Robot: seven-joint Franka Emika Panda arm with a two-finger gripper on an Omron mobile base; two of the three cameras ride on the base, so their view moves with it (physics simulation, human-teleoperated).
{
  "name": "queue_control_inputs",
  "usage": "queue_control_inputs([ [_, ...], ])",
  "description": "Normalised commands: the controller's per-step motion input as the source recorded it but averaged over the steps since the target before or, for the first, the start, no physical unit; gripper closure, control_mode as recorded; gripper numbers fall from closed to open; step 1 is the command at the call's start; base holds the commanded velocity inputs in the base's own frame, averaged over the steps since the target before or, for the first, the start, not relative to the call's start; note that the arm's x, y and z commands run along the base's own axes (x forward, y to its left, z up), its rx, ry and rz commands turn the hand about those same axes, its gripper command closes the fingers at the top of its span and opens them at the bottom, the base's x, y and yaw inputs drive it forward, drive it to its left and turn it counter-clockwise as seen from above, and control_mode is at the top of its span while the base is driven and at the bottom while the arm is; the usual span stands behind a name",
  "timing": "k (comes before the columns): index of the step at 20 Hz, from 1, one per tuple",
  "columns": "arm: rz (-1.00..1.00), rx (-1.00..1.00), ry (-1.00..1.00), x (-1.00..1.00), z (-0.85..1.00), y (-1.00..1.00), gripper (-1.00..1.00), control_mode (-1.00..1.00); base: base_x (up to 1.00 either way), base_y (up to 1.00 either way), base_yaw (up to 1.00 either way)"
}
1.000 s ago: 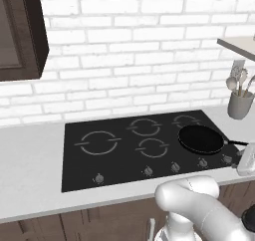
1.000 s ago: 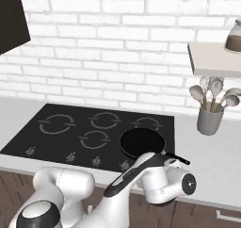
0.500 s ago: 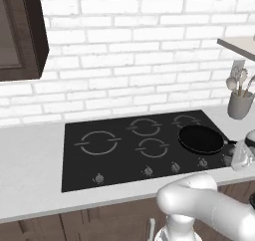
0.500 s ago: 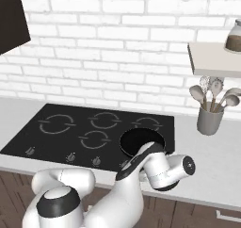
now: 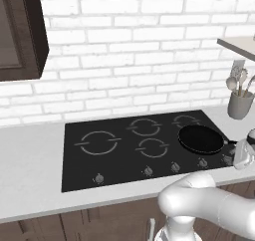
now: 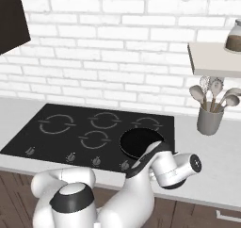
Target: Turn off the front right burner of the stove.
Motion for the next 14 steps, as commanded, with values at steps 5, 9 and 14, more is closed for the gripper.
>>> queue_control_inputs([
  [5,0.0,-0.02,0.02,0.04,-0.15,0.0,-1.0,-1.0,0.0,0.0,0.0],
  [9,0.0,0.0,0.03,0.19,-0.01,0.0,-1.0,-1.0,0.0,0.0,0.0],
  [14,0.0,0.0,0.01,0.07,0.0,0.0,-1.0,-1.0,0.0,0.0,0.0],
])
